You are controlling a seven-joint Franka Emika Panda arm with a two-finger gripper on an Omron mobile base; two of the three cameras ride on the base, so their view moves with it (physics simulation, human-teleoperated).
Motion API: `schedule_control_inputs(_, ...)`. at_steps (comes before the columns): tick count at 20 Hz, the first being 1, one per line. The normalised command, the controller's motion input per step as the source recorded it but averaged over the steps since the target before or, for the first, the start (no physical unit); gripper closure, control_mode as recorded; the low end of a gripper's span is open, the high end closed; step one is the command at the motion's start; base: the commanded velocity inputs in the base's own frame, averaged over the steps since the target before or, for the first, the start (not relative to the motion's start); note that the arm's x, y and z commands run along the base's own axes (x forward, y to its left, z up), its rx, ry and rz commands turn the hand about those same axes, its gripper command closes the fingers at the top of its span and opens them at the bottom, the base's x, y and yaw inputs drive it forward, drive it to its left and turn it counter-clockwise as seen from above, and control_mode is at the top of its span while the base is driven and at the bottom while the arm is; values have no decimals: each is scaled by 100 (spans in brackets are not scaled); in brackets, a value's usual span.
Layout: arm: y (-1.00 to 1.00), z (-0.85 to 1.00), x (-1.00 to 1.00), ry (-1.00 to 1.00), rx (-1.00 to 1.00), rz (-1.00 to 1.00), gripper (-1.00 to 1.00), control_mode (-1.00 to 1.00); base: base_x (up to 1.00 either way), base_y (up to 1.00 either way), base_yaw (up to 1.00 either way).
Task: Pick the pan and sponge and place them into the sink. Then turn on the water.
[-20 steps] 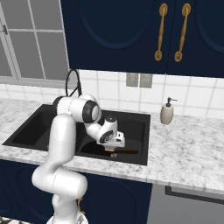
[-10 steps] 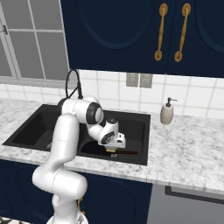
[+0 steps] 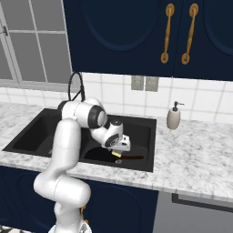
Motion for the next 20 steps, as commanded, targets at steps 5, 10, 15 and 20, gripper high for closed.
schedule_control_inputs(5, 5, 82, -2, -1, 5, 0, -100, -100, 0, 0, 0)
schedule_control_inputs(10, 14, 100, -5, 0, 10, 0, -100, -100, 0, 0, 0)
schedule_control_inputs(15, 17, 100, 0, 0, 13, 0, -100, -100, 0, 0, 0)
schedule_control_inputs(20, 14, 66, -1, -1, 8, -3, -100, -100, 0, 0, 0)
